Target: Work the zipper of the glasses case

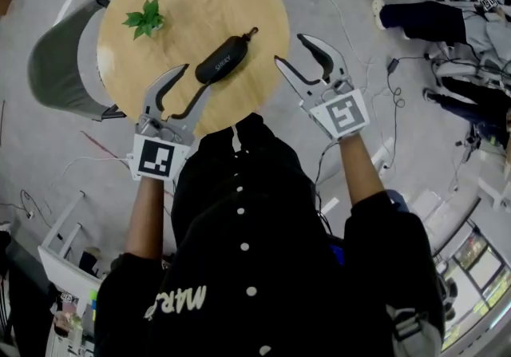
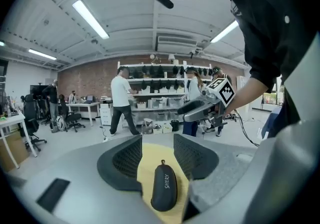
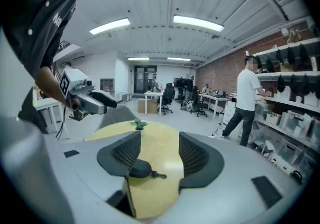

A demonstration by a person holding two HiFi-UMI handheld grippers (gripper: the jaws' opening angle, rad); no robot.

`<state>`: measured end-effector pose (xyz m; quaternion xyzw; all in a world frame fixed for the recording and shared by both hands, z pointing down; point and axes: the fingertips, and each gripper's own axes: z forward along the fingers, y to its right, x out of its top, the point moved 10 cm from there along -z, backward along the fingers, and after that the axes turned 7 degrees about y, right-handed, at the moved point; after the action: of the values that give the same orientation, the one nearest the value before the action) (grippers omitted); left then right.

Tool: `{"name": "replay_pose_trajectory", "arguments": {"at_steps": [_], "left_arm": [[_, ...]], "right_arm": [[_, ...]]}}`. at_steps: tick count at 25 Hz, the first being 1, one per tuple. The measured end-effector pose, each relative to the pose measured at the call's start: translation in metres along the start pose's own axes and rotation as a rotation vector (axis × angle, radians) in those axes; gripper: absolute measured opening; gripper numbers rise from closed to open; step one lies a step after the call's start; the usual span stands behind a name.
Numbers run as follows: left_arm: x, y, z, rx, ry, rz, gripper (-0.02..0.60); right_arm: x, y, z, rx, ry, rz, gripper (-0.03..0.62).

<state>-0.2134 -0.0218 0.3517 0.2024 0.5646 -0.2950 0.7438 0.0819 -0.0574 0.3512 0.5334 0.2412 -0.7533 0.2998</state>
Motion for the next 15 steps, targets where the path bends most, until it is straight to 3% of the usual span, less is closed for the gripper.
{"name": "replay_pose_trajectory", "arguments": {"at_steps": [6, 15], "left_arm": [[-0.045, -0.001, 0.038, -0.039, -0.066, 0.002, 0.184], [-0.097, 0.004, 0.080, -0.090, -0.285, -0.008, 0.184]], "right_arm": [[-0.053, -0.002, 0.035, 0.124, -0.088, -0.072, 0.227], [-0.116, -0.012, 0.079, 0.304, -0.227, -0.297, 0.230]]}}
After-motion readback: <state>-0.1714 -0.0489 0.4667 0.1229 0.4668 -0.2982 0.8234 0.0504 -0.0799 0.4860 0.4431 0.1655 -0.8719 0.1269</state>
